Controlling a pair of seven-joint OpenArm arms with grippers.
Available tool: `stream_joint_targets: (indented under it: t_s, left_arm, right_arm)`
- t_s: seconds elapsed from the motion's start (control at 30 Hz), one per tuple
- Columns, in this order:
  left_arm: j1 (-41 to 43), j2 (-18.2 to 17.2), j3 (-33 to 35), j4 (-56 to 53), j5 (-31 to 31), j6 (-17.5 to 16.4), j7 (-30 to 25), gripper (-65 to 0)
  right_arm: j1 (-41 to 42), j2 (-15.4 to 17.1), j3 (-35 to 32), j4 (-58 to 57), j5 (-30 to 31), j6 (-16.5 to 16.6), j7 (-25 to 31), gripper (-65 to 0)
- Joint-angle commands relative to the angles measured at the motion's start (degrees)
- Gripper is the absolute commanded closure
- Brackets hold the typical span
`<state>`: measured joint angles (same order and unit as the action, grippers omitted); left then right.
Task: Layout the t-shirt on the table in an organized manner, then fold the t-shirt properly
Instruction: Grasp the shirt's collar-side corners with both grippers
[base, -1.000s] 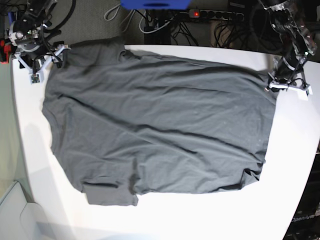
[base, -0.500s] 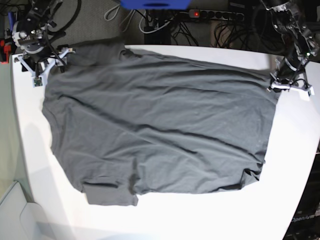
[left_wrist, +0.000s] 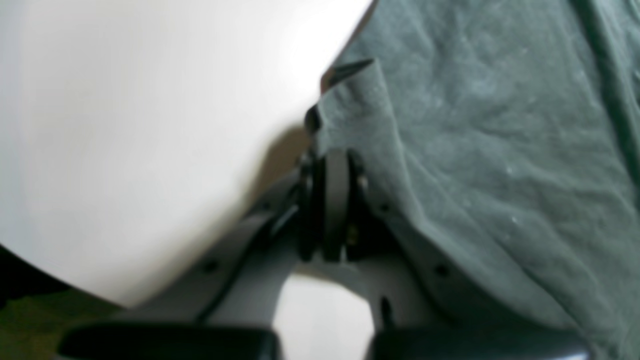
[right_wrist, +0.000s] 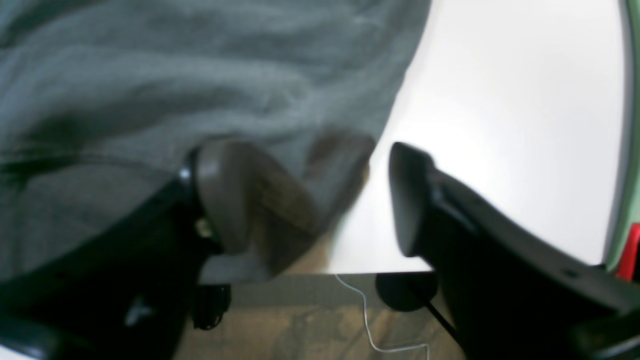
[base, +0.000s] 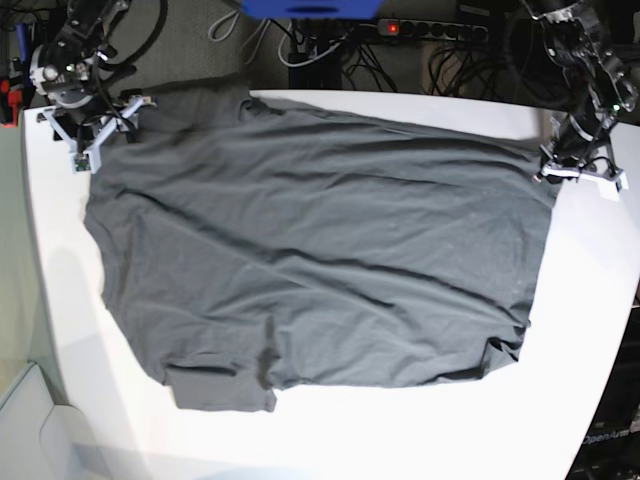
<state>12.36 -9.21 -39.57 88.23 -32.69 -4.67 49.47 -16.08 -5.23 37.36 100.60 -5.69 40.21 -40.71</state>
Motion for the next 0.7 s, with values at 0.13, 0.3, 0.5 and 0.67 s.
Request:
stream_joint_targets:
  t_s: [0.13,0.3,0.5,0.67]
  left_arm:
    - [-0.2,-0.9,-0.2,1.0,-0.6,-0.2,-0.8,-0.1]
    - [-0.2,-0.9,-0.2,1.1,-0.6,-0.2,-0.8,-0.1]
    - [-0.2,-0.9,-0.4,1.0,-0.6,-0.2,-0.8,-0.1]
    - [-0.2,-0.9,-0.4,0.9,-0.6,-0.2,-0.8,-0.1]
  right_arm:
    - [0.1,0.3,0.0,0.7,0.6,-0.2,1.0,-13.0]
    - [0.1,-0.4,0.0,0.7,0.3,-0.2,1.0,-1.4]
    - [0.1,-0.1,0.0,0.7,0.2,-0.2,1.0,-1.0]
    - [0.2,0.0,0.5,1.1,0.1,-0.2,1.0,-14.4]
